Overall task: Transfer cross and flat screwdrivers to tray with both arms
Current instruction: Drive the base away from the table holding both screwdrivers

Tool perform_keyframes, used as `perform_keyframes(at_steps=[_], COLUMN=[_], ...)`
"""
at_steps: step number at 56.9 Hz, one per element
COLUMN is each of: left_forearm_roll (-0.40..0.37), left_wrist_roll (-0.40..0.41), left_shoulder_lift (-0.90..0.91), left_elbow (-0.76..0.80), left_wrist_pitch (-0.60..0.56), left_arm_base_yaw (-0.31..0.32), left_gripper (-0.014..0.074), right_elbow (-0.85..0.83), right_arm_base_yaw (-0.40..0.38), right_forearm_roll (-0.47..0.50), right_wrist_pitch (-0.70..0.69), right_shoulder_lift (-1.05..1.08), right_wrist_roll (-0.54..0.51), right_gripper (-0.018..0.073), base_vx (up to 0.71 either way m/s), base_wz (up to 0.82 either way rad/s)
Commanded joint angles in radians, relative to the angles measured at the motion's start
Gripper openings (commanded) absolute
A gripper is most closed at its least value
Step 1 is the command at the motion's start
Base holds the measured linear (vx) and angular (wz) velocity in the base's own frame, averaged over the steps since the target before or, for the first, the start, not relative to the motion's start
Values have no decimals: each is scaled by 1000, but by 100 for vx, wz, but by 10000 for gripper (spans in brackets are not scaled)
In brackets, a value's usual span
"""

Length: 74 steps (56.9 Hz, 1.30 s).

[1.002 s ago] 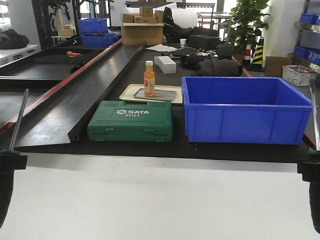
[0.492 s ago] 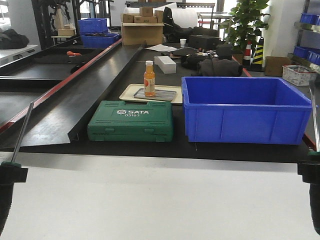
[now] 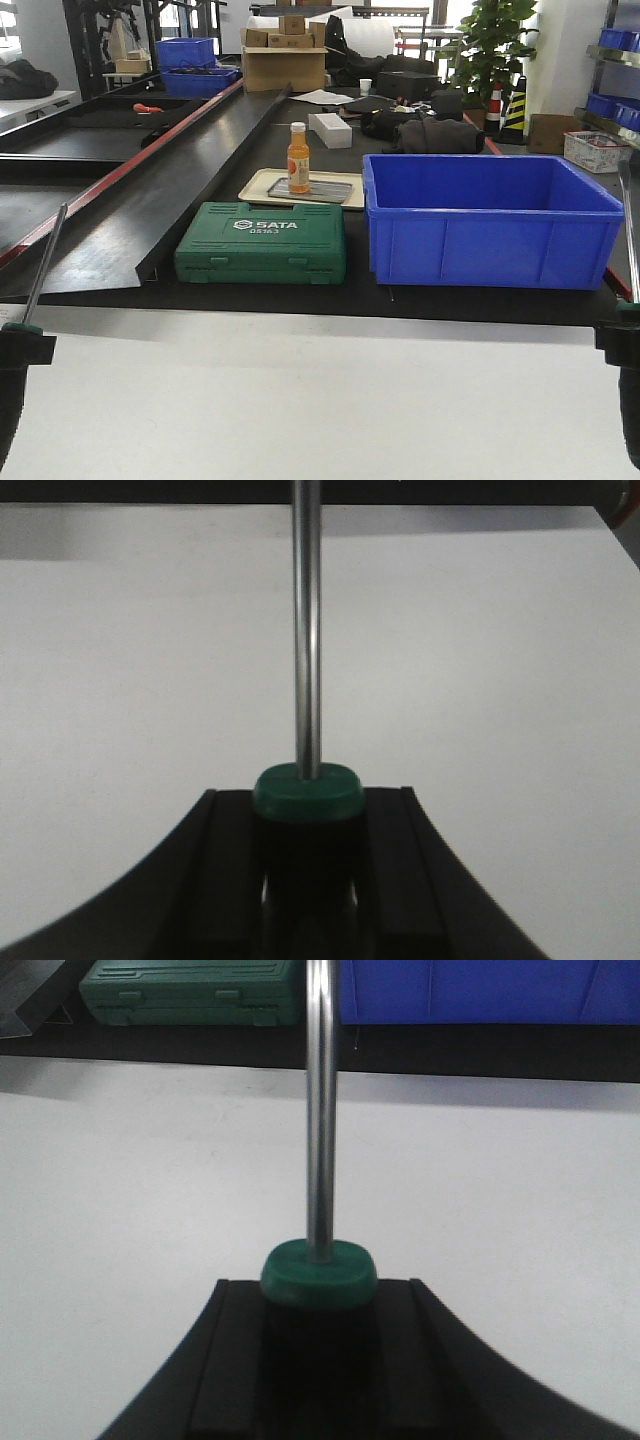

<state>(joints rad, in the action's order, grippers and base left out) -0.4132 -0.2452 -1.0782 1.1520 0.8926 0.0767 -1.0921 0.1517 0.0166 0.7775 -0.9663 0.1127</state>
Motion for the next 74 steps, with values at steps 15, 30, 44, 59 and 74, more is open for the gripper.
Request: perform_keyframes(at_steps=[15, 30, 44, 59, 74], left_forearm_roll=[-34, -34, -34, -34, -34], left_wrist_roll=[1, 1, 1, 1, 1], left_shoulder_lift=[23, 23, 23, 23, 23], left_elbow=[31, 31, 31, 31, 31], left_wrist_pitch=[-59, -59, -59, -59, -56], left_arm_base_yaw=[6, 6, 6, 6, 6], left_gripper=[-1, -1, -1, -1, -1], right_elbow=[-27, -27, -27, -27, -27], right_arm_base_yaw=[-6, -6, -6, -6, -6], right_forearm_roll=[0, 0, 0, 1, 1], right_wrist_pitch=[-83, -83, -83, -81, -78], right_shoulder_lift=[11, 11, 11, 11, 11], right_wrist_roll=[-9, -9, -9, -9, -9], right_gripper=[-8, -8, -8, -8, -8], base_vx=[-3, -10, -18, -25, -25], base_wz=[1, -6, -15, -12, -20])
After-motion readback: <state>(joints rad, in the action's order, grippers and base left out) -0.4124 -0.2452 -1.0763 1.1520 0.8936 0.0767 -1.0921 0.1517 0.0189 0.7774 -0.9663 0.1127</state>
